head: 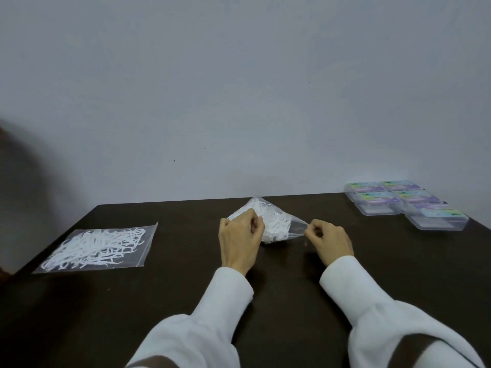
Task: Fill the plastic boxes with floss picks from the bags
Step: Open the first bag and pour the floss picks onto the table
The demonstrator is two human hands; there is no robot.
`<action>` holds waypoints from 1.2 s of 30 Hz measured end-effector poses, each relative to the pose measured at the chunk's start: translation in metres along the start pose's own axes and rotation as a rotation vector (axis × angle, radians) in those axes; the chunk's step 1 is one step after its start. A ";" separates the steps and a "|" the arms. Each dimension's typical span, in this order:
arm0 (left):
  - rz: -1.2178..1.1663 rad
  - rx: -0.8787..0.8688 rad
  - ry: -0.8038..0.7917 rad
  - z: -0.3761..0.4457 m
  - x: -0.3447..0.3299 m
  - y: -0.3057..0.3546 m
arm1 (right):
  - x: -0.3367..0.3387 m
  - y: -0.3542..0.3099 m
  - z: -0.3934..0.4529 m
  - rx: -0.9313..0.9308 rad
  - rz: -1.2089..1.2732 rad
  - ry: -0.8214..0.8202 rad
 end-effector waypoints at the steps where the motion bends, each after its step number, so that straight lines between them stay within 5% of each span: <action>1: -0.044 0.008 -0.015 0.000 -0.001 0.000 | -0.004 0.001 0.000 -0.028 0.170 -0.026; 7: -0.445 0.222 -0.174 -0.005 -0.022 -0.022 | -0.022 0.002 -0.003 -0.388 1.030 -0.142; 16: -0.225 -0.014 -0.398 -0.014 -0.040 -0.006 | -0.017 0.006 -0.009 -0.629 1.551 -0.146; 25: -0.088 -0.275 -0.270 -0.013 -0.029 0.028 | -0.015 -0.008 -0.010 -0.561 1.552 -0.211; 31: -0.221 -0.065 -0.144 -0.007 -0.012 0.013 | -0.013 -0.022 -0.006 -0.385 1.599 -0.364; 36: -0.210 0.072 -0.081 0.001 -0.001 -0.003 | -0.008 -0.020 0.001 -0.224 1.372 -0.273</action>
Point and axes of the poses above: each hand's wrist, its own z-axis towards the middle knuckle, its own x-axis out of the back of the hand, y = z × x, the point moved 9 cm from there along z, towards the middle knuckle, and after that the axes turned 6 degrees about y, right-handed, at the moved point
